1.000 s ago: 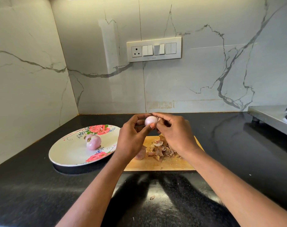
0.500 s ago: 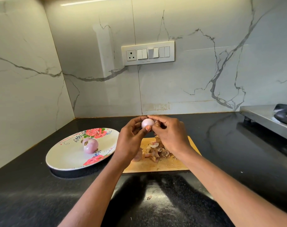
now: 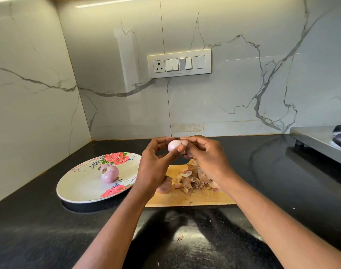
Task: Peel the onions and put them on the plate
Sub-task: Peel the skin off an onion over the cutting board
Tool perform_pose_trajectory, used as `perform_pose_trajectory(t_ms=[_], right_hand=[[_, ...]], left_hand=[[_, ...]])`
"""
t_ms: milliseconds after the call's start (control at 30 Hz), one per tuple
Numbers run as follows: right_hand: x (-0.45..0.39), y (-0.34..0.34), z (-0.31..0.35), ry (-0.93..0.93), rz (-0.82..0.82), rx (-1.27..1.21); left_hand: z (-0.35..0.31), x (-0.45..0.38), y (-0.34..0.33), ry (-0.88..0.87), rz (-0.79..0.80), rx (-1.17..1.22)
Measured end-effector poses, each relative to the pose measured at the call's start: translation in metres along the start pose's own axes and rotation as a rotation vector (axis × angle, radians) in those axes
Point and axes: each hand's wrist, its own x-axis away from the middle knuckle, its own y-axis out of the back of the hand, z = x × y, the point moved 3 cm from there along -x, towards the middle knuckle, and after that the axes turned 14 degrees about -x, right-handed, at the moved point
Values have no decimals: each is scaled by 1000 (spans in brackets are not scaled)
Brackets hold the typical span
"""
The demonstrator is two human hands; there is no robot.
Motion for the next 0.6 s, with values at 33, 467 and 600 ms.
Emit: perform_pose_trajectory(t_ms=[33,467,600], right_hand=[[1,-1,1,19,4,31],[10,-5,16,247,-77,289],[11,-7,18,287,-132,325]], left_hand=[[0,0,1,0,-20,-5],[1,1,-1,-32,-111,54],[0,2,-2,-27,-122,87]])
